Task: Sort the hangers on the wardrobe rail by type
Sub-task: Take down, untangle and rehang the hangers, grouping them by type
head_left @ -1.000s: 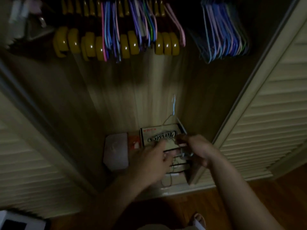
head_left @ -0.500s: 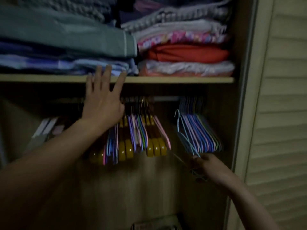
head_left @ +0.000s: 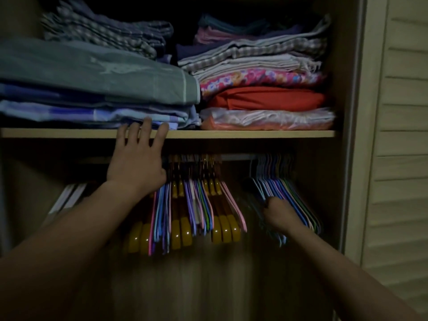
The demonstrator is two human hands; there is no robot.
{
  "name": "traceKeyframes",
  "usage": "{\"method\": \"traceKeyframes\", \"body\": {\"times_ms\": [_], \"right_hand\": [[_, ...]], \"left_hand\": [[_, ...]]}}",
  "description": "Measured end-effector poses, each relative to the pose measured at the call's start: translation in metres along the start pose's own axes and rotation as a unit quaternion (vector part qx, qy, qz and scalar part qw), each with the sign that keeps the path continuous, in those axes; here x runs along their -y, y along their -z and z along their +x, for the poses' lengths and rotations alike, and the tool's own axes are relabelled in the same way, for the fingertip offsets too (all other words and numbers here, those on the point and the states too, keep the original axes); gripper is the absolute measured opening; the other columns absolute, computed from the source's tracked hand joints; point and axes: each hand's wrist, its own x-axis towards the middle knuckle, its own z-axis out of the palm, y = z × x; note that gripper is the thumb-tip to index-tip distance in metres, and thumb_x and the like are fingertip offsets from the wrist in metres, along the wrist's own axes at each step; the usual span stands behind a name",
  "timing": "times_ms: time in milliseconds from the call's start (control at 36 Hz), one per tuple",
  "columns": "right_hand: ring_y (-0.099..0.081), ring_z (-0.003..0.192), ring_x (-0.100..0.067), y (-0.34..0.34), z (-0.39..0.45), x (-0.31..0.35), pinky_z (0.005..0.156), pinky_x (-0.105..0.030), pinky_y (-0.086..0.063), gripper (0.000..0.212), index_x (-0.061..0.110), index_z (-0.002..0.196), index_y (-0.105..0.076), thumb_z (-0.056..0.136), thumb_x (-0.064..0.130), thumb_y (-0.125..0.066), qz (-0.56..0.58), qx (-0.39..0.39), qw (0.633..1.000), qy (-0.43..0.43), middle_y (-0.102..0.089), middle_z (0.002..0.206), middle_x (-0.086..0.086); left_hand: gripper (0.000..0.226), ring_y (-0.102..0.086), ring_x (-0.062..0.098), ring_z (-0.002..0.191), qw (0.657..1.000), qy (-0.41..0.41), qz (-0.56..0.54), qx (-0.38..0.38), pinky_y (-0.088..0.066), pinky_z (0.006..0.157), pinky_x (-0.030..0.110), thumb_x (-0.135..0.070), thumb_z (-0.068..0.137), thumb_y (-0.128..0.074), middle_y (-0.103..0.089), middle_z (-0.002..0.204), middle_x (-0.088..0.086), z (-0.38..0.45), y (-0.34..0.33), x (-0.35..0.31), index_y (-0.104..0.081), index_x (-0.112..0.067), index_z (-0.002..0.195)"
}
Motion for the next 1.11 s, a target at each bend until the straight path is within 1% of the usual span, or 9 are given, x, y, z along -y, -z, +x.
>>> {"method": "traceKeyframes", "body": {"times_ms": [56, 194, 500, 611, 722, 861, 944, 1028, 1111], "right_hand": [[-0.060, 0.078, -0.022, -0.006, -0.003, -0.005, 0.067, -0.036, -0.053, 0.012, 0.013, 0.103, -0.057, 0.096, 0.020, -0.053, -0.068, -0.020, 0.997, 0.007, -0.065, 0.094, -0.006], [-0.056, 0.069, -0.016, -0.012, -0.017, -0.007, 0.055, -0.029, -0.048, 0.069, 0.019, 0.154, -0.018, 0.094, 0.005, -0.051, -0.207, -0.058, 0.975, 0.051, -0.063, 0.092, -0.004], [-0.065, 0.092, -0.023, -0.001, -0.019, -0.008, 0.065, -0.031, -0.047, 0.058, 0.016, 0.153, -0.026, 0.099, 0.007, -0.044, -0.294, -0.075, 0.951, 0.060, -0.063, 0.110, -0.008], [-0.048, 0.124, -0.027, -0.003, -0.025, -0.005, 0.097, -0.035, -0.049, 0.049, 0.016, 0.140, -0.044, 0.093, 0.018, -0.060, -0.280, -0.111, 0.950, 0.085, -0.045, 0.137, -0.012], [-0.053, 0.108, -0.015, -0.014, -0.027, 0.011, 0.094, -0.031, -0.049, 0.024, 0.022, 0.120, -0.058, 0.095, 0.025, -0.058, -0.132, -0.136, 0.972, 0.136, -0.053, 0.123, -0.003], [-0.061, 0.089, -0.010, -0.016, -0.022, 0.036, 0.076, -0.025, -0.052, 0.027, 0.019, 0.124, -0.059, 0.104, 0.032, -0.044, 0.198, 0.077, 0.977, 0.023, -0.062, 0.106, 0.001], [-0.061, 0.102, -0.018, -0.018, -0.018, 0.041, 0.081, -0.025, -0.046, 0.034, 0.011, 0.131, -0.058, 0.104, 0.029, -0.047, 0.251, 0.093, 0.963, -0.012, -0.063, 0.114, -0.004], [-0.063, 0.081, -0.015, -0.022, -0.011, 0.039, 0.067, -0.024, -0.050, 0.026, 0.007, 0.120, -0.064, 0.102, 0.022, -0.053, 0.311, 0.109, 0.943, -0.043, -0.065, 0.094, -0.003], [-0.065, 0.092, -0.023, -0.024, -0.007, 0.038, 0.081, -0.033, -0.056, 0.013, 0.011, 0.107, -0.065, 0.099, 0.014, -0.055, 0.323, 0.114, 0.938, -0.056, -0.065, 0.097, -0.006]], "left_hand": [[0.102, -0.024, 0.041, 0.141, 1.000, -0.010, 0.007, -0.001, -0.014, 0.119, 0.055, -0.046, 0.074, -0.064, -0.024, 0.158, 0.021, -0.001, 0.001, 0.003, -0.011, -0.021, 0.157], [0.102, -0.026, 0.041, 0.138, 1.000, -0.007, -0.003, -0.002, -0.014, 0.119, 0.055, -0.048, 0.072, -0.063, -0.031, 0.151, 0.021, -0.001, 0.002, 0.001, -0.013, -0.020, 0.156], [0.101, -0.028, 0.042, 0.137, 1.000, -0.007, -0.009, -0.003, -0.015, 0.117, 0.055, -0.048, 0.071, -0.063, -0.033, 0.149, 0.022, -0.001, 0.004, 0.000, -0.016, -0.019, 0.155], [0.100, -0.030, 0.042, 0.135, 1.000, -0.007, -0.013, -0.013, -0.017, 0.116, 0.056, -0.048, 0.071, -0.063, -0.036, 0.146, 0.023, -0.001, 0.002, 0.000, -0.019, -0.017, 0.155], [0.101, -0.030, 0.043, 0.135, 1.000, -0.007, -0.008, -0.014, -0.018, 0.116, 0.057, -0.049, 0.071, -0.063, -0.035, 0.146, 0.023, -0.001, 0.001, 0.000, -0.018, -0.017, 0.155], [0.099, -0.030, 0.043, 0.135, 1.000, -0.012, -0.007, -0.015, -0.018, 0.116, 0.057, -0.049, 0.072, -0.062, -0.035, 0.146, 0.022, -0.002, 0.002, 0.001, -0.017, -0.018, 0.155], [0.099, -0.030, 0.043, 0.135, 1.000, -0.014, -0.009, -0.015, -0.018, 0.117, 0.057, -0.049, 0.072, -0.062, -0.035, 0.145, 0.022, -0.002, 0.002, 0.002, -0.017, -0.018, 0.155], [0.102, -0.030, 0.043, 0.135, 1.000, -0.013, -0.005, -0.011, -0.018, 0.117, 0.056, -0.050, 0.070, -0.062, -0.035, 0.145, 0.022, -0.001, 0.002, 0.001, -0.017, -0.018, 0.155], [0.102, -0.027, 0.042, 0.138, 1.000, -0.012, -0.005, -0.006, -0.017, 0.119, 0.056, -0.051, 0.072, -0.061, -0.032, 0.148, 0.021, -0.002, 0.002, 0.001, -0.013, -0.019, 0.156]]}}
